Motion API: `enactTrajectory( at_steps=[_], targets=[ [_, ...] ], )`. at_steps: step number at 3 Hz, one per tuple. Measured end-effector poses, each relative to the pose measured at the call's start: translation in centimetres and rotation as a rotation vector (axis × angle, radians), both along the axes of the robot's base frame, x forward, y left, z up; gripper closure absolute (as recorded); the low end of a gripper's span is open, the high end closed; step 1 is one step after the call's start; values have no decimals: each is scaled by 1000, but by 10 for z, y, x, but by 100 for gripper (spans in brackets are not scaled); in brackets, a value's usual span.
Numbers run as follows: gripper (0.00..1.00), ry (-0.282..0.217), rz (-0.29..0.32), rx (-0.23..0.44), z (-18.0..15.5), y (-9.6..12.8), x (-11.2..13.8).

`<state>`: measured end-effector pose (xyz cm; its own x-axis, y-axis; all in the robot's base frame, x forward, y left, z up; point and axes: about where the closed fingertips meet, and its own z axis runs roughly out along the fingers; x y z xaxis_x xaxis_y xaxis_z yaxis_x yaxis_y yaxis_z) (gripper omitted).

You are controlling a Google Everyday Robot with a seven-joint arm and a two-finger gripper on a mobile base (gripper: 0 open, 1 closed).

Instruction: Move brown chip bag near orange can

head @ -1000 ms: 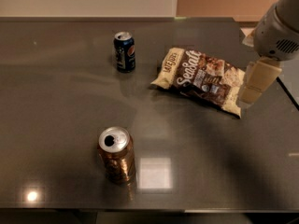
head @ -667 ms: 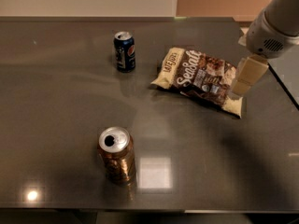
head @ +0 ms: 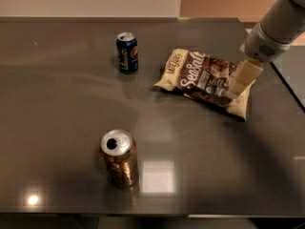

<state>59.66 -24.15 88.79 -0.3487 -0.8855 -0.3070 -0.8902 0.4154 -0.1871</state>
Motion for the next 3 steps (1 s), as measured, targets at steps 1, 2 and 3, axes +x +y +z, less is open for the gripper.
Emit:
enactTrajectory(
  at_steps=[1,2,3],
  targets=[
    [0,29,-7,22,-17,-2,13],
    [0,66,-13,40,-32,0,21],
    [18,99,1,59,-38,10,21]
  ],
)
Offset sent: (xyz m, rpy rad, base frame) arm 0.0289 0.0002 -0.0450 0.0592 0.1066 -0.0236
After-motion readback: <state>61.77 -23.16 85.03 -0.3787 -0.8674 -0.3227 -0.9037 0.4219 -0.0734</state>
